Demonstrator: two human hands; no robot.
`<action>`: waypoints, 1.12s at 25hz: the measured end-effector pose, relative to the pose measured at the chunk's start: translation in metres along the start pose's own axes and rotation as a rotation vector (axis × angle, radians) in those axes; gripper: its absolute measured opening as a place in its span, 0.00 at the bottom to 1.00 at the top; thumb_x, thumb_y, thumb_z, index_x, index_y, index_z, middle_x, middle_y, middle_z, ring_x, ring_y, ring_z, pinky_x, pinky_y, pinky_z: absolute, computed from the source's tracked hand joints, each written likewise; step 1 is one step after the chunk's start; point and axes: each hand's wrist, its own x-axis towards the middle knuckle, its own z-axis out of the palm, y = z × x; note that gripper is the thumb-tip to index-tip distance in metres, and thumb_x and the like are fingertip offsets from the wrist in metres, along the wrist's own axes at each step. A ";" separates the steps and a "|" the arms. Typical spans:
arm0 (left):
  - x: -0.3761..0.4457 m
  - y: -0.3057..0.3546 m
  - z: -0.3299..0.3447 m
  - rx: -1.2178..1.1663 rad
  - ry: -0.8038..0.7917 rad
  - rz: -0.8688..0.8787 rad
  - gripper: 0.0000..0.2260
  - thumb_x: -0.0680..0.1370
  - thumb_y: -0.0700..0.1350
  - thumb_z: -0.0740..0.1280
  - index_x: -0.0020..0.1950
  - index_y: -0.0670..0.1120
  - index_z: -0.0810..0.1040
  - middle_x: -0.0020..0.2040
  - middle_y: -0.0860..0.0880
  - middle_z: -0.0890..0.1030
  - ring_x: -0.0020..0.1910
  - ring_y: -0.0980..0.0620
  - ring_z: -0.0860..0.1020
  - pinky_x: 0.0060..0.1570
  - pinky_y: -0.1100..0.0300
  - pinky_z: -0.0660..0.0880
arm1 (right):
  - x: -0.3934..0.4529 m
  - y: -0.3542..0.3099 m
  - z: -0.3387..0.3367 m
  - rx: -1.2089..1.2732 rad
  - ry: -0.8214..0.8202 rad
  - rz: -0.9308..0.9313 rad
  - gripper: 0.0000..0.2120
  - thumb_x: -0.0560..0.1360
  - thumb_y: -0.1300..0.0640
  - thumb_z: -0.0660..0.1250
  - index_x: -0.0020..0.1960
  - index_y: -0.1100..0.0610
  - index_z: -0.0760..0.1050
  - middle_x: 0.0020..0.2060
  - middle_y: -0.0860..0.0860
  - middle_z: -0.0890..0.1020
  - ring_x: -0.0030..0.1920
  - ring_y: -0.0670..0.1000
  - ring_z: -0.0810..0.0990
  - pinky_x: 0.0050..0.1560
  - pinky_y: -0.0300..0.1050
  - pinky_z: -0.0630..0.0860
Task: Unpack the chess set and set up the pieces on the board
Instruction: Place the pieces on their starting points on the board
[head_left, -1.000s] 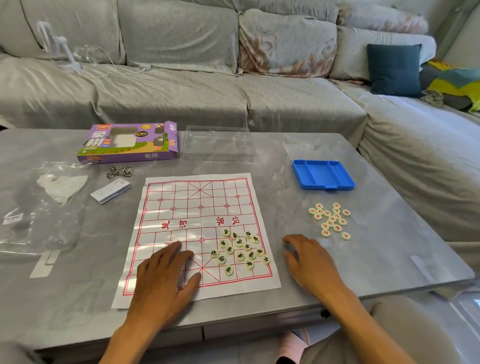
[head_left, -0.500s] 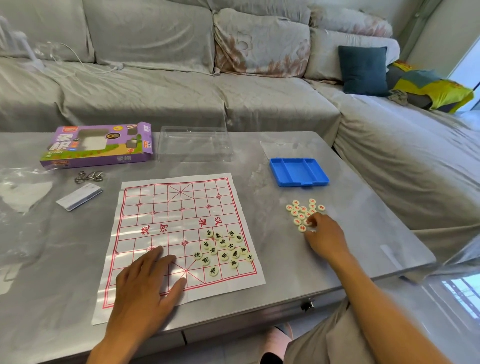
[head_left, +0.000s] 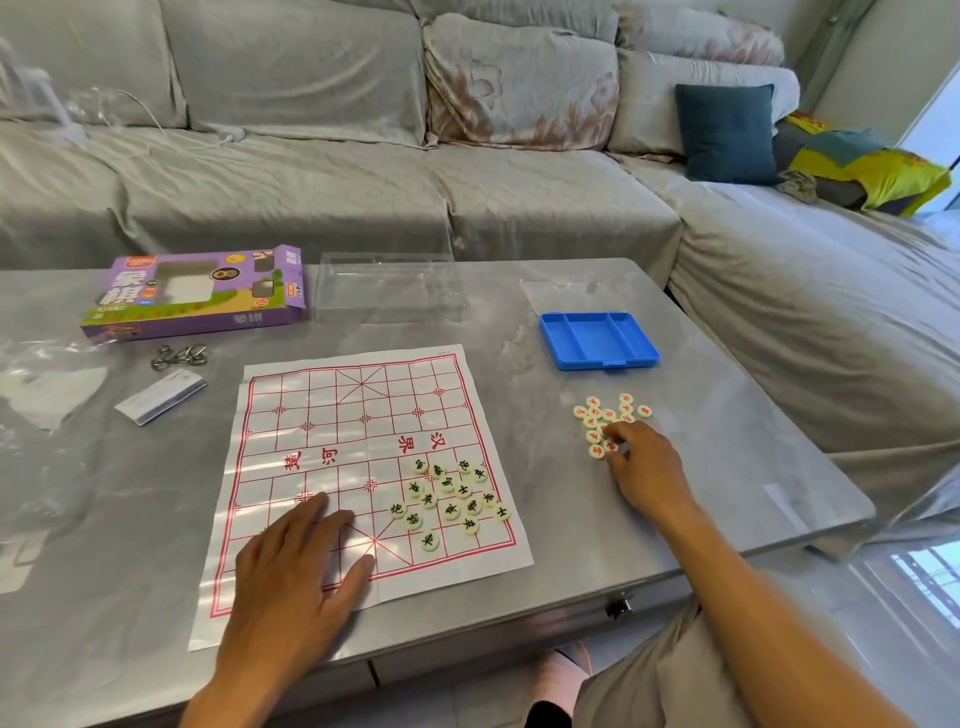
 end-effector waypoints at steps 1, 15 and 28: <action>0.000 0.000 0.000 0.000 -0.002 -0.001 0.28 0.73 0.68 0.51 0.62 0.54 0.76 0.69 0.48 0.74 0.66 0.42 0.72 0.64 0.41 0.66 | -0.001 -0.001 -0.001 -0.023 -0.005 -0.008 0.12 0.79 0.56 0.63 0.61 0.53 0.76 0.59 0.52 0.78 0.56 0.52 0.76 0.57 0.45 0.72; -0.001 0.002 -0.001 -0.023 -0.010 -0.013 0.27 0.73 0.68 0.51 0.62 0.55 0.76 0.69 0.49 0.73 0.67 0.43 0.71 0.65 0.42 0.65 | -0.016 -0.005 -0.017 -0.143 -0.089 -0.079 0.07 0.78 0.54 0.65 0.54 0.52 0.78 0.51 0.51 0.81 0.46 0.48 0.76 0.47 0.40 0.73; -0.001 -0.001 0.001 -0.001 0.008 -0.007 0.22 0.76 0.68 0.50 0.61 0.59 0.72 0.67 0.52 0.76 0.63 0.46 0.76 0.61 0.45 0.68 | 0.041 -0.197 0.077 -0.029 -0.175 -0.315 0.10 0.77 0.58 0.62 0.56 0.56 0.79 0.53 0.52 0.80 0.51 0.53 0.80 0.51 0.44 0.76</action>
